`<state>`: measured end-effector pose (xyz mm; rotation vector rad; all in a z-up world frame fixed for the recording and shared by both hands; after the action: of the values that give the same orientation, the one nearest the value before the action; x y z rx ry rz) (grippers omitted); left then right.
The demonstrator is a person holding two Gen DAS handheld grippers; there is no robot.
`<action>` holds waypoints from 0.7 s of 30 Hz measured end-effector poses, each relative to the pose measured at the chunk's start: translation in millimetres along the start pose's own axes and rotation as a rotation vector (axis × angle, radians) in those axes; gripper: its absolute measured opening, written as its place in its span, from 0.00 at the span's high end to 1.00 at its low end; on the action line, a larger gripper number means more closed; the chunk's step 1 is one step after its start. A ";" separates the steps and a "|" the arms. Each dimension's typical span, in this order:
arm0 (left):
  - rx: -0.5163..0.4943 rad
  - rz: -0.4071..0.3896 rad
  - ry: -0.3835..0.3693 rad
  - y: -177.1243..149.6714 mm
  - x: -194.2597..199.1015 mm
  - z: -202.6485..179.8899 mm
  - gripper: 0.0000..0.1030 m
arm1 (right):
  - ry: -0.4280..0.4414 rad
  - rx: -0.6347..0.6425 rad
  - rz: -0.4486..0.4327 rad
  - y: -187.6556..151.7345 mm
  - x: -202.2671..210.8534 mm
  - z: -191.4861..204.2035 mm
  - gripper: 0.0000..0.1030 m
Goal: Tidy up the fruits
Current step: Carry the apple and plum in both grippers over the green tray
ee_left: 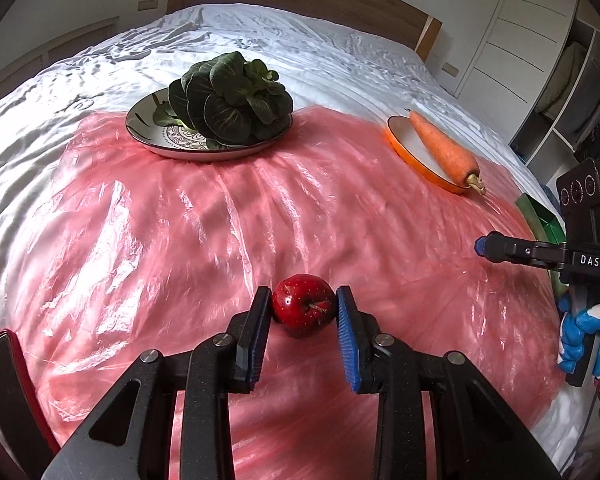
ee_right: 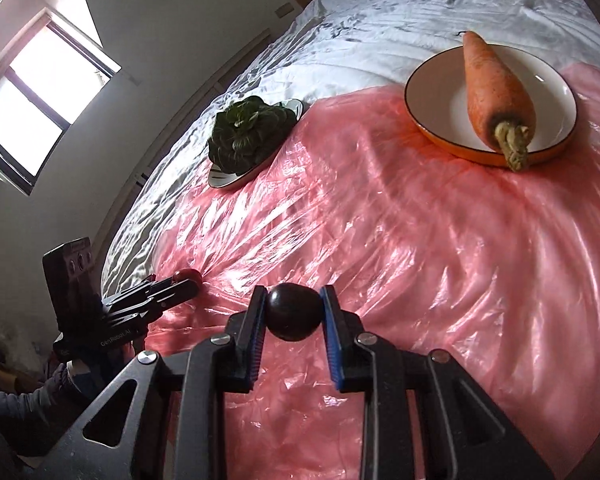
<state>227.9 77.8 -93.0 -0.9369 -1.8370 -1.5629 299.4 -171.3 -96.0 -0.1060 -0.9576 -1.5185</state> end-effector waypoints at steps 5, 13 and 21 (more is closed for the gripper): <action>0.004 -0.013 -0.004 1.4 9.5 -0.9 0.73 | -0.029 0.024 -0.006 -3.7 12.8 10.7 0.21; -0.013 -0.037 -0.016 0.6 35.8 -7.8 0.73 | -0.050 0.040 -0.018 -27.7 37.8 32.6 0.21; -0.055 -0.042 -0.025 -8.2 62.5 -26.5 0.73 | -0.079 0.030 -0.030 -61.5 64.1 47.1 0.21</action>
<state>182.5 60.9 -44.7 -0.9523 -1.8500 -1.6419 210.6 -200.4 -58.7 -0.1318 -1.0490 -1.5357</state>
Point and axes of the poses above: each gripper's, at about its wrist camera, not at the fingertips, and x roughly against the way its jaws point, z to its left, y to its top, the point moved 4 cm from there along -x, roughly the way its jaws point, and after that the axes turned 6 degrees about y, right-handed, at the moved point
